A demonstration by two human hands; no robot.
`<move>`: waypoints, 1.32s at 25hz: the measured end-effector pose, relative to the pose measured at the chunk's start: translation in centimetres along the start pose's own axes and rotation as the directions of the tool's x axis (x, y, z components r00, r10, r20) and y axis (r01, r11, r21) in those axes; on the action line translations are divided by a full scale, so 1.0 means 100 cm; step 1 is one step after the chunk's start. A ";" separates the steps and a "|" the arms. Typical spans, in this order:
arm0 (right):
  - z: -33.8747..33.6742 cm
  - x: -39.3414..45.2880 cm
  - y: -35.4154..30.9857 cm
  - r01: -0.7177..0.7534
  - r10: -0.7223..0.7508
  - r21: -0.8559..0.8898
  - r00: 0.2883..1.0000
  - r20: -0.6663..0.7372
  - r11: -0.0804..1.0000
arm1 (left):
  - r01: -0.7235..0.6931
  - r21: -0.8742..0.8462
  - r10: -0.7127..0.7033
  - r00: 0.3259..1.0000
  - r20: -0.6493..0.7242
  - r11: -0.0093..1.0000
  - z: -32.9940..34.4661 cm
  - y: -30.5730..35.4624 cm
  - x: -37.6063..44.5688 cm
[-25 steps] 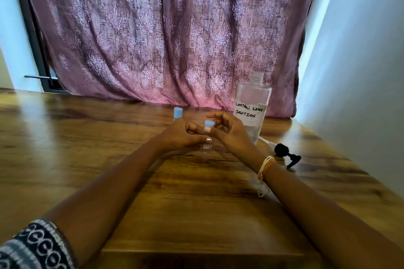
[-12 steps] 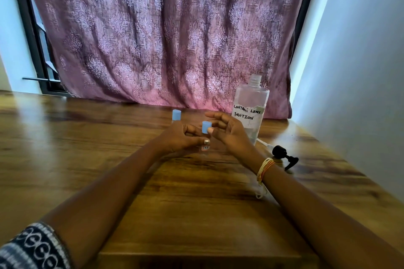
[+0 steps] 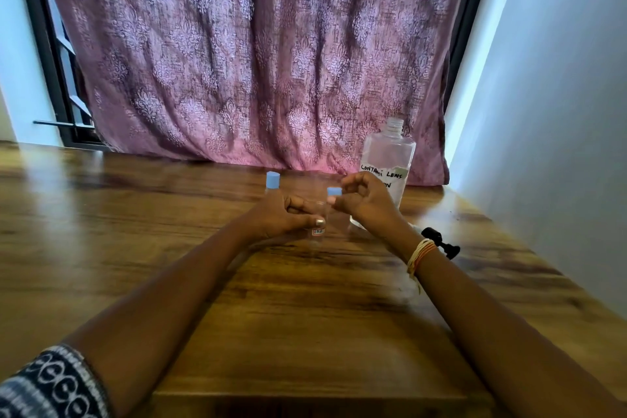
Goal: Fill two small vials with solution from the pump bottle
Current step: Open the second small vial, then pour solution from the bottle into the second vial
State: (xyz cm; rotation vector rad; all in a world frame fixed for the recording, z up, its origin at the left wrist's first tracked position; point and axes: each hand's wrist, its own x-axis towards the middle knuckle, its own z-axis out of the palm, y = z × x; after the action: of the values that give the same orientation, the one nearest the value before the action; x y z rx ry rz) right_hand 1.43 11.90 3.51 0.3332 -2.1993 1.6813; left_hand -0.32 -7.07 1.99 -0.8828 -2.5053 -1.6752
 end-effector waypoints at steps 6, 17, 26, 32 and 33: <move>-0.026 0.000 -0.001 0.104 0.039 -0.613 0.976 0.215 0.783 | 0.008 -0.014 -0.009 1.000 -0.021 1.000 0.002 0.001 0.000; -0.034 -0.007 -0.023 0.198 -0.117 -0.552 0.977 0.178 0.810 | -0.017 -0.017 0.016 0.997 -0.078 1.000 0.004 -0.002 0.002; -0.056 0.007 -0.008 0.138 -0.395 -0.485 0.784 -0.479 0.863 | -0.017 -0.014 0.016 0.997 -0.071 1.000 0.003 -0.005 0.002; -0.061 0.021 0.024 0.026 -0.111 -0.290 0.953 -0.283 0.957 | -0.009 -0.035 0.007 0.998 -0.061 0.999 0.002 -0.004 0.001; -0.060 0.020 0.027 0.011 -0.096 -0.298 0.957 -0.273 0.955 | -0.005 -0.045 0.002 0.998 -0.063 0.999 0.003 -0.004 0.001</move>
State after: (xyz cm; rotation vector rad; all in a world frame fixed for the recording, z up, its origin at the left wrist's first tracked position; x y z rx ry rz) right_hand -0.67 18.48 3.41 0.0653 -2.1553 1.2571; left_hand -0.49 -6.90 1.59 -0.8239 -2.4337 -1.7366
